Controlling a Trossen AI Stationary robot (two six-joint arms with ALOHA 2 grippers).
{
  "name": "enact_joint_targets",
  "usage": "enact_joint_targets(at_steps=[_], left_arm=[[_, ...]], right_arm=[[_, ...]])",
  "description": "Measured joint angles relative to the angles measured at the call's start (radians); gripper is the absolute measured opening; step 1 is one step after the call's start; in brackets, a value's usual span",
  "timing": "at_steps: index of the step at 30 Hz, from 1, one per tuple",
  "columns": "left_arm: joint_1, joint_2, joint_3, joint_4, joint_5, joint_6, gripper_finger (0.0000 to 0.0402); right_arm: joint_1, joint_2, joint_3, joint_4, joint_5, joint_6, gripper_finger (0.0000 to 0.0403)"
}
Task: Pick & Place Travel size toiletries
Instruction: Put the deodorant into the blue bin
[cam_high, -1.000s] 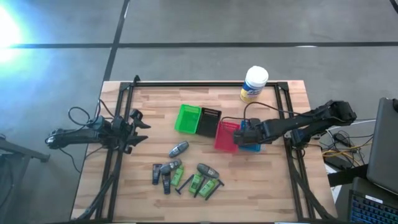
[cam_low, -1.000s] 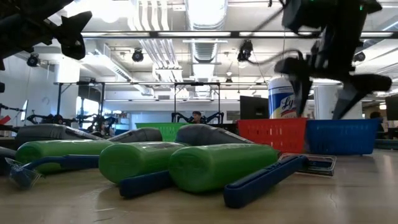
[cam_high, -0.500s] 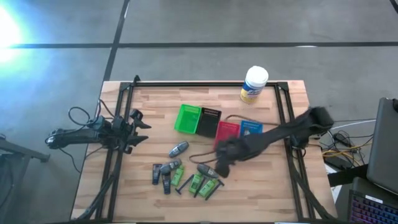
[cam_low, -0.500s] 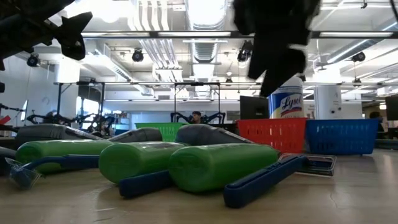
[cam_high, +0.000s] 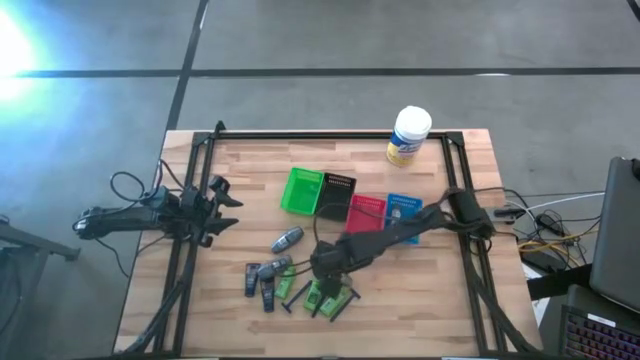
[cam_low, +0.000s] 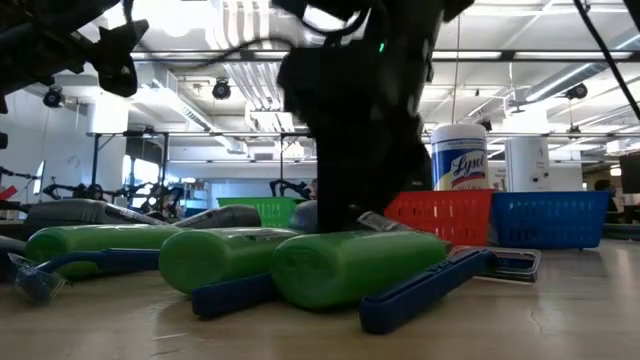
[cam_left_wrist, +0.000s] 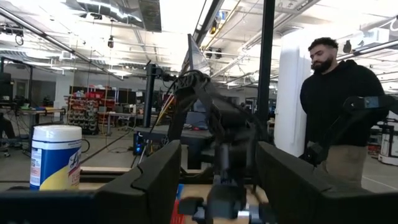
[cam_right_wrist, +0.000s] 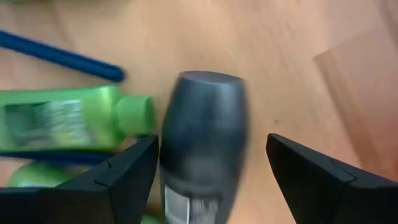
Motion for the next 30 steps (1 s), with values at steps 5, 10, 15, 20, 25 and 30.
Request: enact_joint_targets(at_steps=[5, 10, 15, 20, 25, 30], left_arm=[[0.0, 0.0, 0.0, -0.005, 0.0, 0.0, 0.0213], [0.0, 0.0, 0.0, -0.005, 0.0, 0.0, 0.0213], [0.0, 0.0, 0.0, -0.005, 0.0, 0.0, 0.0213], [0.0, 0.0, 0.0, -0.006, 0.0, 0.0, 0.0213], [0.0, 0.001, 0.0, -0.015, 0.001, 0.0, 0.0213], [0.0, 0.002, 0.0, -0.023, 0.0, 0.0, 0.0213]], right_arm=[[-0.012, 0.041, 0.011, 0.002, -0.027, 0.065, 0.0275], [-0.018, 0.032, 0.009, -0.011, -0.025, 0.212, 0.0227], [-0.019, -0.014, 0.001, -0.049, -0.029, 0.343, 0.0196], [0.001, -0.147, 0.012, -0.188, 0.05, 0.571, 0.0196], [0.024, -0.332, 0.009, -0.497, 0.144, 0.879, 0.0196], [-0.04, -0.543, -0.116, -0.789, 0.184, 1.048, 0.0196]])
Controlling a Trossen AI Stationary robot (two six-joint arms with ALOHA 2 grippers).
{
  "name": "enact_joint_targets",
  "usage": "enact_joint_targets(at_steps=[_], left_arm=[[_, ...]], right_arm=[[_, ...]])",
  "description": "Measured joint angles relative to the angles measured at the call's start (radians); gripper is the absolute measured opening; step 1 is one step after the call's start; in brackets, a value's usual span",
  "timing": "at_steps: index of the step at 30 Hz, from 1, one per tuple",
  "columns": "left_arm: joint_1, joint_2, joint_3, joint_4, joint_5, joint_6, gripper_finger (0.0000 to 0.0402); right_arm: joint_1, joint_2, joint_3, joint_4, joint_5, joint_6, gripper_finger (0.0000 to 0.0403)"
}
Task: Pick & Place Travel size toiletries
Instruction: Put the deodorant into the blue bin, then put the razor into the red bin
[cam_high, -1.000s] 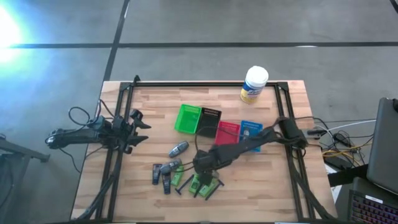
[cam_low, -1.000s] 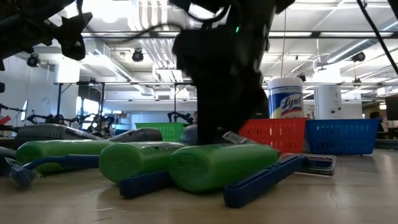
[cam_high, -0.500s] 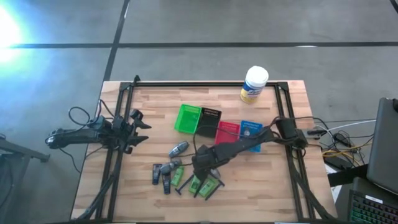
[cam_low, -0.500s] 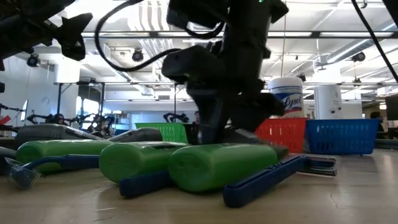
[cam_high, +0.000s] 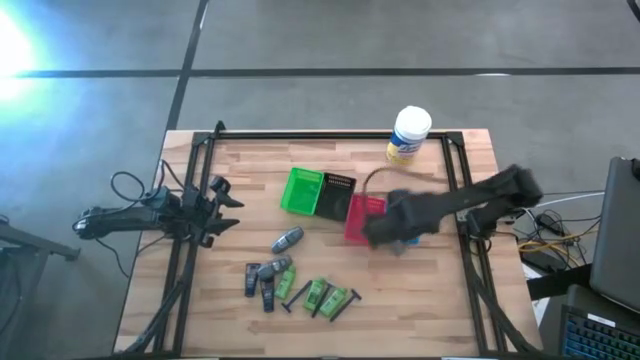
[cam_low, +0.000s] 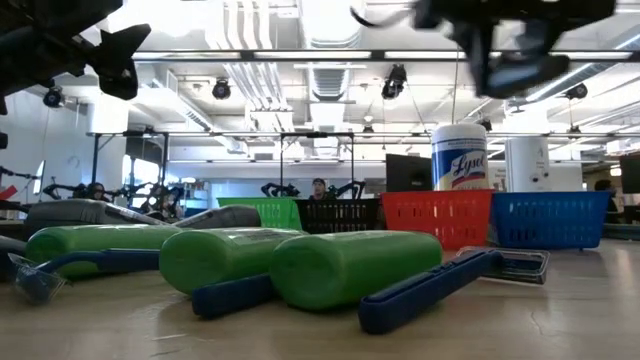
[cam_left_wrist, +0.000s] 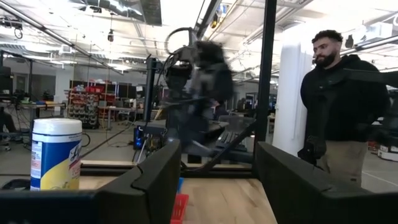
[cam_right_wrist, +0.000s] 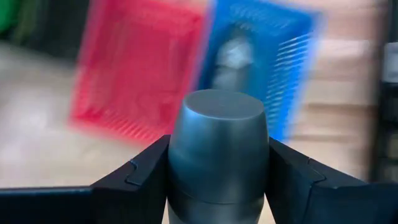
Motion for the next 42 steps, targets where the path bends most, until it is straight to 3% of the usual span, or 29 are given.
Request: enact_joint_targets(at_steps=[5, 10, 18, 23, 28, 34, 39, 42], left_arm=[[0.0, 0.0, 0.0, 0.0, 0.0, 0.0, 0.0213], [0.0, 0.0, 0.0, -0.001, 0.0, 0.0, 0.0213], [0.0, 0.0, 0.0, -0.001, 0.0, 0.0, 0.0213], [0.0, 0.0, 0.0, -0.002, 0.0, 0.0, 0.0213], [0.0, 0.0, 0.0, -0.007, 0.0, 0.0, 0.0213], [0.0, 0.001, 0.0, -0.007, 0.0, 0.0, 0.0213], [0.0, 0.001, 0.0, -0.007, 0.0, 0.0, 0.0213], [0.0, 0.001, 0.0, -0.007, 0.0, 0.0, 0.0213]], right_arm=[[-0.12, -0.202, -0.262, 0.164, -0.007, -0.024, 0.0196], [-0.215, -0.286, -0.49, 0.379, -0.043, -0.082, 0.0211], [-0.243, -0.301, -0.603, 0.463, -0.085, -0.119, 0.0271], [-0.229, -0.296, -0.557, 0.46, -0.065, -0.161, 0.0307], [-0.149, -0.241, -0.424, 0.495, -0.015, -0.232, 0.0329], [-0.059, -0.028, -0.248, 0.503, -0.129, -0.282, 0.0335], [0.051, 0.191, -0.063, 0.543, -0.262, -0.608, 0.032], [0.139, 0.306, 0.061, 0.507, -0.291, -0.789, 0.0306]])
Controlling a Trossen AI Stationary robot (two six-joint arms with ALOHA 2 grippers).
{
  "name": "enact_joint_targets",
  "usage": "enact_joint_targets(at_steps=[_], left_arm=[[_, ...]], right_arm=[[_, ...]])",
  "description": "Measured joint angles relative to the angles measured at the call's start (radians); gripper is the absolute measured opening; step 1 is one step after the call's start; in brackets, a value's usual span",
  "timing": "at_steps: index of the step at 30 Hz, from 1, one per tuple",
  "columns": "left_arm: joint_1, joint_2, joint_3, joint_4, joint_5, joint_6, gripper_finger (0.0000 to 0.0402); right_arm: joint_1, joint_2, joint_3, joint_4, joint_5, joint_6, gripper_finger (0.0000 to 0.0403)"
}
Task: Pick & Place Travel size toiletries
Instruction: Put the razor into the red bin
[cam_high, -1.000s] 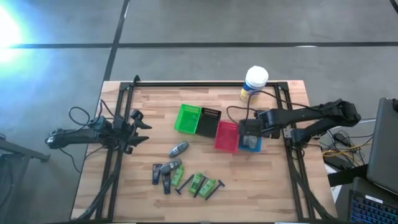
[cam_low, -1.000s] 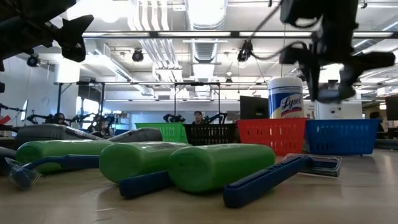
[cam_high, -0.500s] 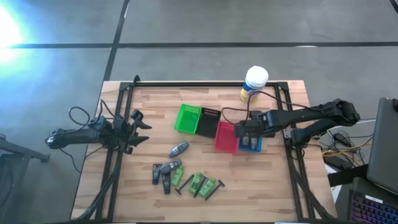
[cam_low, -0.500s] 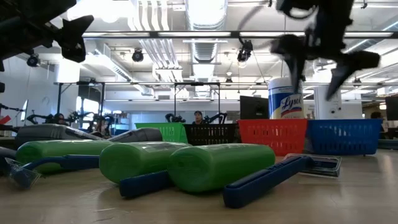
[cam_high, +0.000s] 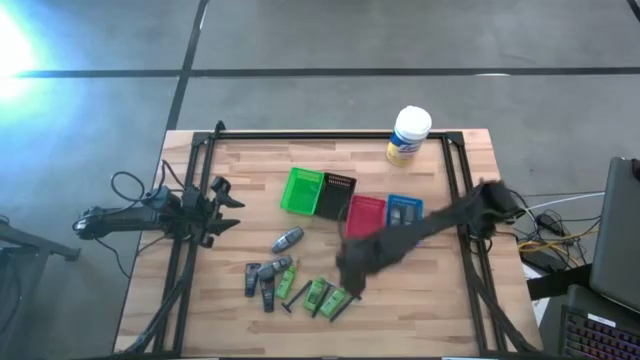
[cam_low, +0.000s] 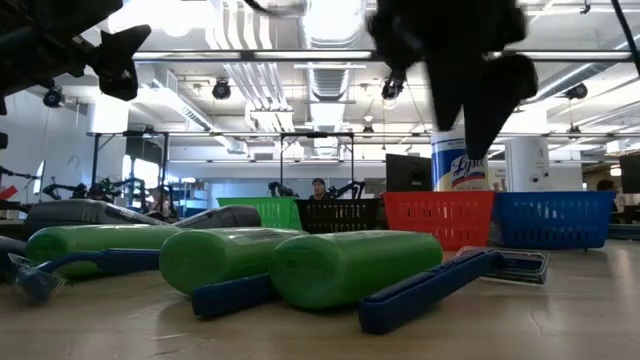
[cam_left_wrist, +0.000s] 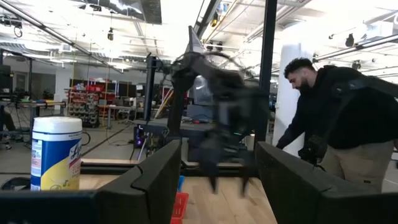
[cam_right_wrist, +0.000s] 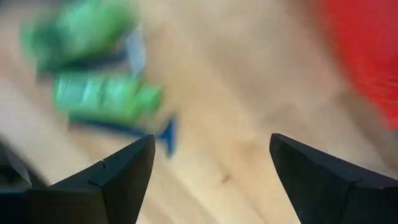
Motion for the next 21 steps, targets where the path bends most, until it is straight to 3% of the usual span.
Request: enact_joint_targets(at_steps=[6, 14, 21], left_arm=[[0.0, 0.0, 0.0, -0.001, 0.0, 0.0, 0.0213], [0.0, 0.0, 0.0, -0.001, 0.0, 0.0, 0.0213], [0.0, 0.0, 0.0, -0.002, 0.0, 0.0, 0.0213]], right_arm=[[0.122, 0.203, 0.234, -0.142, -0.06, -0.253, 0.0279], [0.152, 0.398, 0.536, -0.267, -0.048, -0.503, 0.0237], [0.151, 0.47, 0.603, -0.302, -0.018, -0.712, 0.0196]])
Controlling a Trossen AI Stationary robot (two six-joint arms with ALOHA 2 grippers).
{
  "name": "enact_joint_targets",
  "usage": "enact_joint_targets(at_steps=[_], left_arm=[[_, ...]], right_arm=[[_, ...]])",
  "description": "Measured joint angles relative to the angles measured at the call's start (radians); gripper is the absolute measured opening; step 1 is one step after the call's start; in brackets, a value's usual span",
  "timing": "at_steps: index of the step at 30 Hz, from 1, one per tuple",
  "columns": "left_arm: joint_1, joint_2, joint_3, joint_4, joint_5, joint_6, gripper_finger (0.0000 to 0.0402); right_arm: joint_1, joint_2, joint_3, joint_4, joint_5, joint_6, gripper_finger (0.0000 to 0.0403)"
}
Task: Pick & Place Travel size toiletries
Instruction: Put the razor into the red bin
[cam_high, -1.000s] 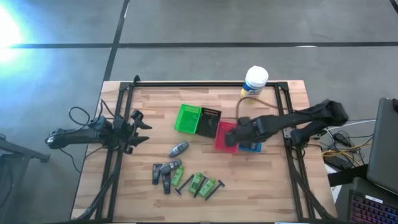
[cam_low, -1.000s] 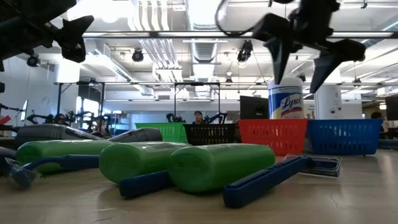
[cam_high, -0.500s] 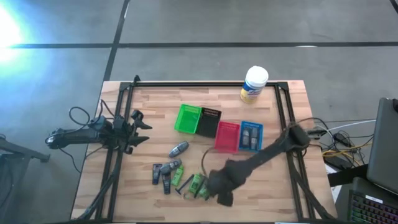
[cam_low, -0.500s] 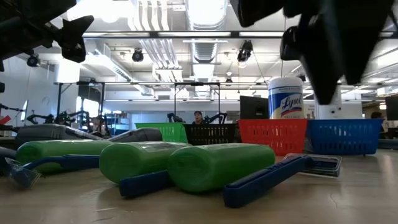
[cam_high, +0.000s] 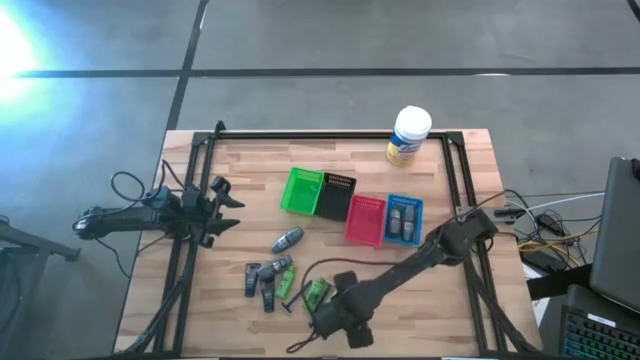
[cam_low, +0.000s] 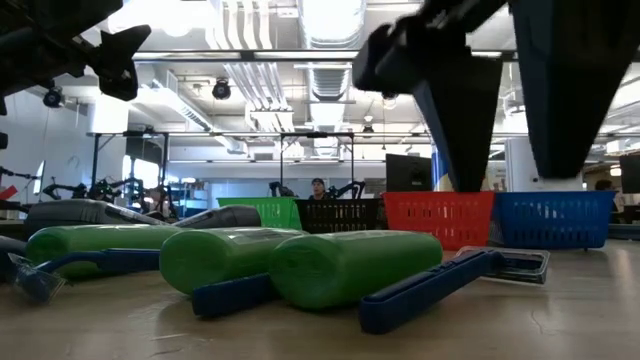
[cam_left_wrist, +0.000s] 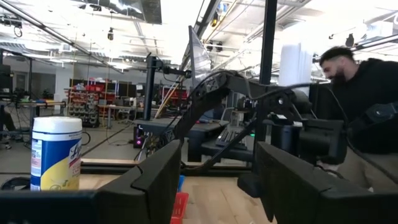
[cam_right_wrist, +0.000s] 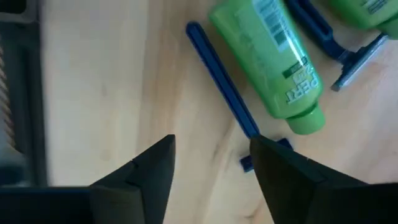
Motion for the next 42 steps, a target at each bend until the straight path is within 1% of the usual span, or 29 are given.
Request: enact_joint_targets(at_steps=[3, 6, 10, 17, 21, 24, 30, 34, 36, 39, 42], left_arm=[[0.0, 0.0, 0.0, 0.0, 0.0, 0.0, 0.0213], [0.0, 0.0, 0.0, 0.0, 0.0, 0.0, 0.0213], [0.0, 0.0, 0.0, 0.0, 0.0, 0.0, 0.0213], [0.0, 0.0, 0.0, 0.0, 0.0, 0.0, 0.0213], [0.0, 0.0, 0.0, 0.0, 0.0, 0.0, 0.0213], [0.0, 0.0, 0.0, 0.0, 0.0, 0.0, 0.0213], [0.0, 0.0, 0.0, -0.001, 0.0, 0.0, 0.0213], [0.0, 0.0, 0.0, -0.001, 0.0, 0.0, 0.0213], [0.0, 0.0, 0.0, -0.001, 0.0, 0.0, 0.0213], [0.0, 0.0, 0.0, -0.002, 0.0, 0.0, 0.0213], [0.0, 0.0, 0.0, -0.003, 0.0, 0.0, 0.0213]], right_arm=[[-0.005, 0.014, -0.016, 0.004, 0.004, -0.023, 0.0179], [-0.01, 0.011, -0.05, 0.045, 0.011, -0.061, 0.0162], [-0.017, 0.01, -0.07, 0.049, 0.049, -0.073, 0.0143], [-0.018, 0.009, -0.131, 0.119, 0.051, -0.145, 0.0117], [-0.019, 0.004, -0.168, 0.143, 0.033, -0.127, 0.0102], [-0.027, 0.001, -0.183, 0.144, -0.029, -0.094, 0.0082], [-0.023, -0.023, -0.181, 0.101, -0.07, 0.085, 0.0026], [-0.025, -0.086, -0.172, 0.056, -0.076, 0.264, 0.0027], [-0.032, -0.132, -0.183, 0.051, -0.06, 0.369, 0.003], [-0.058, -0.208, -0.225, 0.021, 0.009, 0.591, 0.0029], [-0.127, -0.304, -0.313, -0.005, 0.064, 0.887, 0.003]])
